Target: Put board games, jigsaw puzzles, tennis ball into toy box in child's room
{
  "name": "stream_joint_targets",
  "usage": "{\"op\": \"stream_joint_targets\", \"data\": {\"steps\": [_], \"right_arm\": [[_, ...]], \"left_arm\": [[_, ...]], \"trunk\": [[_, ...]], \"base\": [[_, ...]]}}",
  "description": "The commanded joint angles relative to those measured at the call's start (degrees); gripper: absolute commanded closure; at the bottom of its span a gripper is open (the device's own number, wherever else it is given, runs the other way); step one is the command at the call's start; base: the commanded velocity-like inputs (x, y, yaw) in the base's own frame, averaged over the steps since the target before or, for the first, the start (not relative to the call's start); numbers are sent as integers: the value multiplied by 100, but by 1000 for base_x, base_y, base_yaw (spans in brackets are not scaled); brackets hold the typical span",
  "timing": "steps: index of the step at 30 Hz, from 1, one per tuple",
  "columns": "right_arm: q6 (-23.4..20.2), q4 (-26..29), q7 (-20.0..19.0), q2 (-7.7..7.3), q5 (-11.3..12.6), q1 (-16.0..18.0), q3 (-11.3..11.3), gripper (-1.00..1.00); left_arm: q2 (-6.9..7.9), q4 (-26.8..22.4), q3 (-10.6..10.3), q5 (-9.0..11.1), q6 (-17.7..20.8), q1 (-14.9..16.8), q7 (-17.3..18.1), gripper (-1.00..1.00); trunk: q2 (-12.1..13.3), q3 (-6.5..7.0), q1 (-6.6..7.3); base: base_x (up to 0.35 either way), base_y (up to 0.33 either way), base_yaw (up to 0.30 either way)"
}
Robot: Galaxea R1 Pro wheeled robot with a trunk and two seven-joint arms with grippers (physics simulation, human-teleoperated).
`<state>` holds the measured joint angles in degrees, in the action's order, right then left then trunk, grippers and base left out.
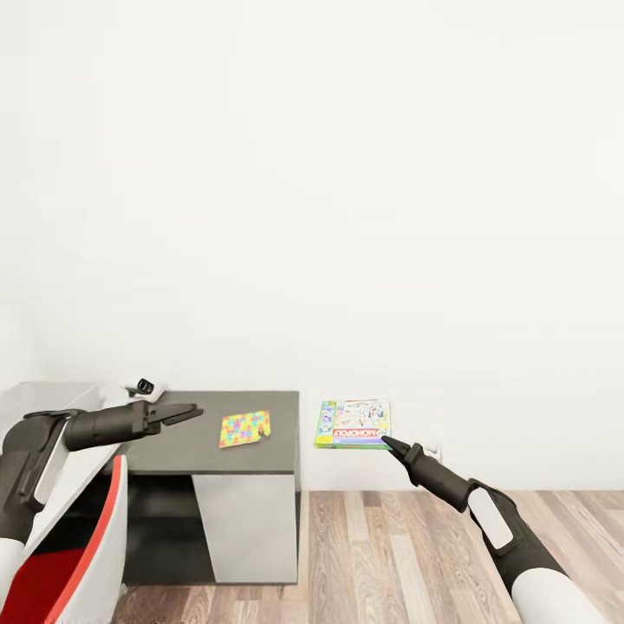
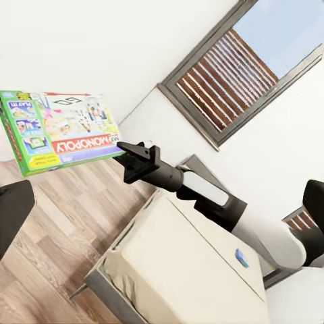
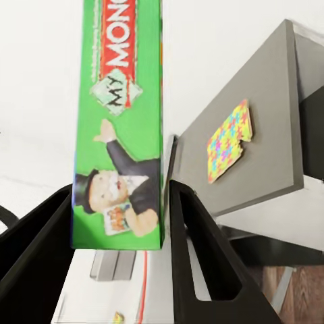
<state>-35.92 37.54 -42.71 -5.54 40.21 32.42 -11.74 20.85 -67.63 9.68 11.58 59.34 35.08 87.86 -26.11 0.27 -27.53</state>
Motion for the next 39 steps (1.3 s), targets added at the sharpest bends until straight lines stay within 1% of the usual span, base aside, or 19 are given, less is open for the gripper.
{"op": "stream_joint_targets", "data": {"steps": [1, 5, 6, 7, 8, 11, 15, 19, 28, 31, 34, 39], "right_arm": [[-38, -1, -9, 1, 22, 1, -12, 100], [-38, -1, -9, 1, 22, 1, -12, 100], [-38, -1, -9, 1, 22, 1, -12, 100], [-38, -1, -9, 1, 22, 1, -12, 100], [-38, -1, -9, -3, 22, 1, -12, 100], [-38, -1, -9, -7, 22, 1, -12, 100], [-38, -1, -9, -8, 22, 1, -12, 100], [-38, -1, -9, -8, 22, 1, -12, 100], [-38, 8, -16, -8, 22, 1, -12, 100], [-38, 177, -17, -8, 22, 1, -8, 100], [-45, 493, -6, -2, 16, 1, 0, 100], [-47, 572, -9, -5, 13, 1, -3, 100]], "left_arm": [[1, 4, -2, -4, 61, 5, 21, -100], [23, 4, 8, -6, 61, 7, 15, -100], [55, 4, 19, -6, 61, 7, 14, -100], [141, 4, 48, -6, 61, 7, 10, -100], [198, 4, 72, -6, 61, 7, 7, -100], [329, 11, 193, -11, 61, 7, -13, -100], [415, 20, 265, -15, 61, 7, -30, -100], [493, 211, 286, -15, 49, 7, -32, -100], [500, 276, 280, -24, 19, 7, -30, -100], [500, 277, 280, -24, 17, 7, -32, -100], [500, 277, 280, -24, 13, 7, -32, -100], [499, 277, 280, -24, 16, 5, -24, -100]], "trunk": [[38, 16, 21], [199, 88, 108], [239, 106, 130], [279, 124, 152], [319, 142, 174], [319, 142, 174], [319, 142, 174], [319, 142, 174], [319, 142, 174], [319, 142, 174], [319, 142, 174], [319, 142, 174]], "base": [[0, 0, 250], [0, 0, 274], [0, 0, 285], [0, 0, 287], [0, 0, 288], [0, 0, 289], [0, 0, 289], [0, 0, 289], [5, 0, 289], [123, 0, 289], [153, 0, 289], [29, 0, 288]]}}
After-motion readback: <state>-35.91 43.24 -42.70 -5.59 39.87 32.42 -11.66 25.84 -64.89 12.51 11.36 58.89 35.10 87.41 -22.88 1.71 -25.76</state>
